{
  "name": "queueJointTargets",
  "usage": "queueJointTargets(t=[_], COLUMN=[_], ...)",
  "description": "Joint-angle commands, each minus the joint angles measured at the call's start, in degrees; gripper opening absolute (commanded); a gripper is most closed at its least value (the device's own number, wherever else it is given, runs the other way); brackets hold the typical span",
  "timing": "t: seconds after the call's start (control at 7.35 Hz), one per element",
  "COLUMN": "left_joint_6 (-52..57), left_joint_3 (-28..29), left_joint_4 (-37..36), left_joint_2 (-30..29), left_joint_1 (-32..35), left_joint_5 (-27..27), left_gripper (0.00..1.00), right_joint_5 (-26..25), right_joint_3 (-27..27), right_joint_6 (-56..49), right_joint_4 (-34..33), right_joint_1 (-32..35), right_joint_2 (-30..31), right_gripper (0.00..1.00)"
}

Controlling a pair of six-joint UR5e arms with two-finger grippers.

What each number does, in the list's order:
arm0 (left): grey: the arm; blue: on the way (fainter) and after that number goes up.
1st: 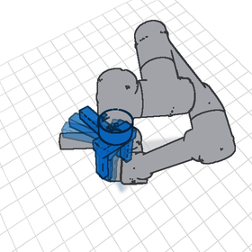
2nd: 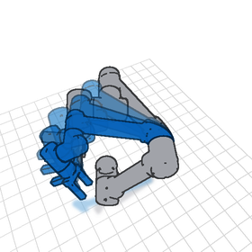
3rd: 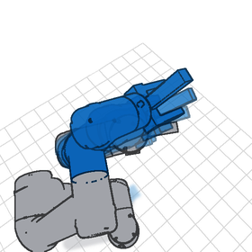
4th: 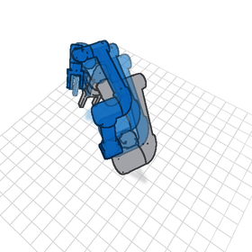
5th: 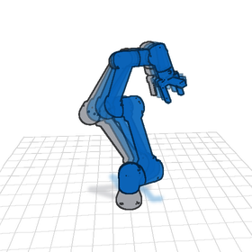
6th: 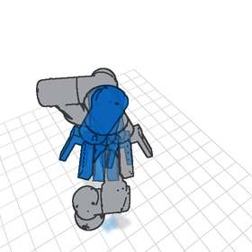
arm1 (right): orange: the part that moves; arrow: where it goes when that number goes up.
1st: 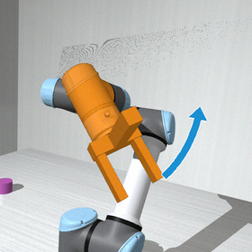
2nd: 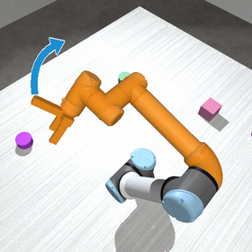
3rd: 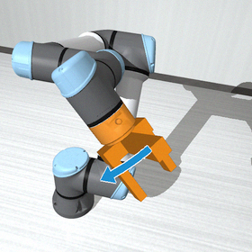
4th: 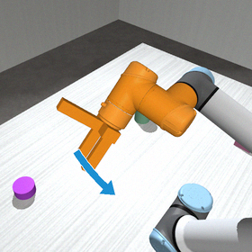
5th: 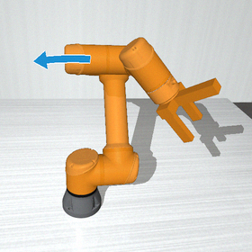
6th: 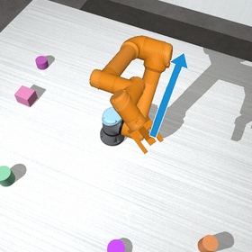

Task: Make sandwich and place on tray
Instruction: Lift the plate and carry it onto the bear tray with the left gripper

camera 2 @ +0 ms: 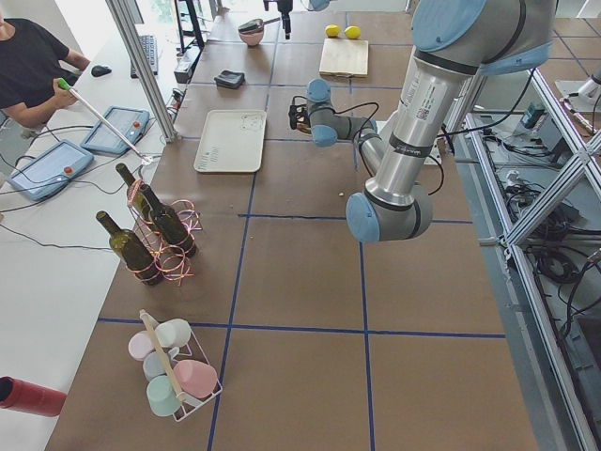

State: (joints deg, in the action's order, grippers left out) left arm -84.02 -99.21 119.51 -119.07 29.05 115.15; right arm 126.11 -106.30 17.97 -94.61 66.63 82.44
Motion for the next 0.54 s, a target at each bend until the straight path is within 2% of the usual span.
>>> queueJointTargets(t=[0.0,0.14,0.27,0.41], left_joint_6=[-7.27,-10.96,-14.21,-18.25], left_joint_3=[0.68,1.21,4.43,11.25], left_joint_4=[0.11,0.02,-0.15,-0.07], left_joint_2=[-0.64,-1.08,-3.78,-9.46], left_joint_1=[6.16,8.80,10.48,11.28], left_joint_5=[3.05,3.06,3.06,3.06], left_gripper=[0.00,0.00,0.00,0.00], right_joint_5=[4.30,6.76,7.74,7.84], right_joint_3=[4.41,6.26,8.37,9.78], right_joint_6=[-9.05,-12.75,-17.31,-21.62], right_joint_4=[0.04,0.13,0.48,0.39], right_joint_1=[6.46,9.63,12.97,15.61], right_joint_2=[1.75,3.23,4.73,5.87], right_gripper=[1.00,1.00,1.00,1.00])
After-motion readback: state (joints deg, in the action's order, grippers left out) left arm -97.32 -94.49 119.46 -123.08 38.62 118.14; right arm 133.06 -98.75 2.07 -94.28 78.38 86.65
